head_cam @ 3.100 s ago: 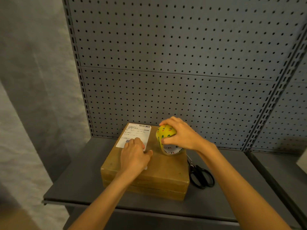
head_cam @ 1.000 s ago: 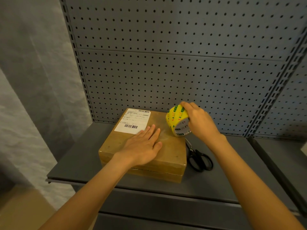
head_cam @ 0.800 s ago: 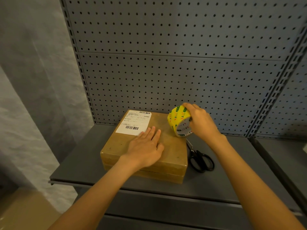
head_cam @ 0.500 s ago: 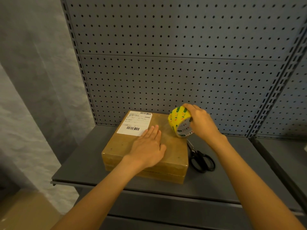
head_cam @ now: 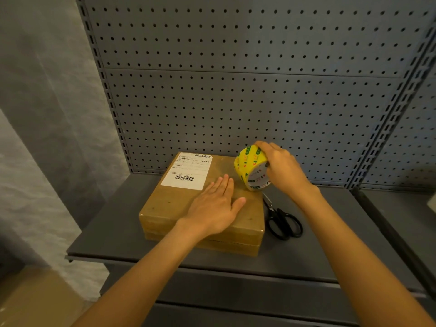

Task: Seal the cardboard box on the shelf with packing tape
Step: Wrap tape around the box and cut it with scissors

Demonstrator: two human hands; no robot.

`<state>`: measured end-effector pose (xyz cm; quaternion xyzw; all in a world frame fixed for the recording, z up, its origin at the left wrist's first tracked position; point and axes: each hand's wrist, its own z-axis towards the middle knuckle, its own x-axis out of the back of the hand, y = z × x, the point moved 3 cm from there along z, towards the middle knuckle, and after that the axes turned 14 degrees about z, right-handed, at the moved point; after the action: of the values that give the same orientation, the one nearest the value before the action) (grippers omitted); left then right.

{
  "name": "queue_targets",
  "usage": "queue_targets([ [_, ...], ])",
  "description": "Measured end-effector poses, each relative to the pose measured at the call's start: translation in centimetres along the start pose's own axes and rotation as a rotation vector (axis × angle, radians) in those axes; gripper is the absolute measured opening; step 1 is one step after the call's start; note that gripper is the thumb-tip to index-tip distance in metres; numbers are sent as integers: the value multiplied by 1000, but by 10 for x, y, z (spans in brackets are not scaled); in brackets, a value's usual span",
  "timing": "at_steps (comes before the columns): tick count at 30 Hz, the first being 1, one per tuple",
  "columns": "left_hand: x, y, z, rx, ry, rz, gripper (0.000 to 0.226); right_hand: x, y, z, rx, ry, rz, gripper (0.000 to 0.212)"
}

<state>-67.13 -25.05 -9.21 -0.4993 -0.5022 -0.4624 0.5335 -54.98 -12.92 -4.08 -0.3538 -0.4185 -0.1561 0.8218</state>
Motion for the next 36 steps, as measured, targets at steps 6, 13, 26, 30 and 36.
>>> queue_targets([
  [6, 0, 0, 3, 6, -49, 13, 65, -5, 0, 2, 22, 14, -34, 59],
  [13, 0, -1, 3, 0, -52, 9, 62, -7, -2, 1, 10, 49, 20, 57],
  [26, -4, -4, -2, -31, -15, -47, 71, -7, 7, 3, -51, 78, 88, 60],
  [30, -5, -3, -8, -38, 68, -38, 71, -7, 6, 3, -67, 64, 89, 60],
  [36, -5, -3, -5, -72, 69, 3, 62, -7, -1, 2, -73, 59, 53, 60],
])
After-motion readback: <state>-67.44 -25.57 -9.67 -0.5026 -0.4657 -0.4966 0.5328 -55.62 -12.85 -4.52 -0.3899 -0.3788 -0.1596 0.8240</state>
